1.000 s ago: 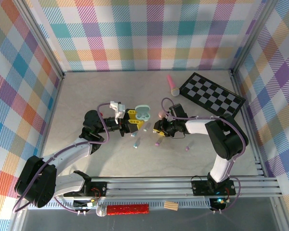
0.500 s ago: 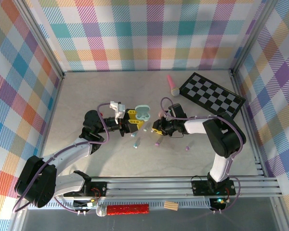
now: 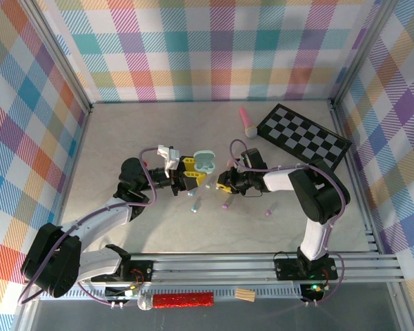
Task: Insert the wireless bluetooth earbuds into the charging case
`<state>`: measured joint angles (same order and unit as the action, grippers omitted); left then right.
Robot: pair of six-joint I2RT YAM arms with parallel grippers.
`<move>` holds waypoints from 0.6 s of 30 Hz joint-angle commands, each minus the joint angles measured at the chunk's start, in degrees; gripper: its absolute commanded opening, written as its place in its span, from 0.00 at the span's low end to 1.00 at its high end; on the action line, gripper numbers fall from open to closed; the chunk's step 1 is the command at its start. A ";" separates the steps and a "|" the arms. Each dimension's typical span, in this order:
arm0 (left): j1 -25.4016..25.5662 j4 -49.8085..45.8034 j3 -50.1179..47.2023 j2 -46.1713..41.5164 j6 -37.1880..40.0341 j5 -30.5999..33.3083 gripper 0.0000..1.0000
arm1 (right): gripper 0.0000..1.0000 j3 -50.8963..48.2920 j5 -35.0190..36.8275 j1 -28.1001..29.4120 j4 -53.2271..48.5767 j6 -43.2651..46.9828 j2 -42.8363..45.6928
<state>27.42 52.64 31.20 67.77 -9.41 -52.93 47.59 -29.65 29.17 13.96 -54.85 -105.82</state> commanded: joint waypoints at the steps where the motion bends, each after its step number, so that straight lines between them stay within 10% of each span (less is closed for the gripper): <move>1: -0.61 1.42 -0.70 -0.95 0.80 -1.05 0.37 | 0.29 1.21 -0.85 0.19 0.60 -0.18 -1.76; 18: -0.74 1.41 -0.53 -0.88 0.97 -1.26 0.37 | 0.23 3.88 1.55 0.18 -5.38 1.82 -3.05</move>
<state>27.20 52.64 31.20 67.77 -9.41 -53.06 50.13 -29.58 29.19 10.63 -54.41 -107.13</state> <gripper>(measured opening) 0.375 0.230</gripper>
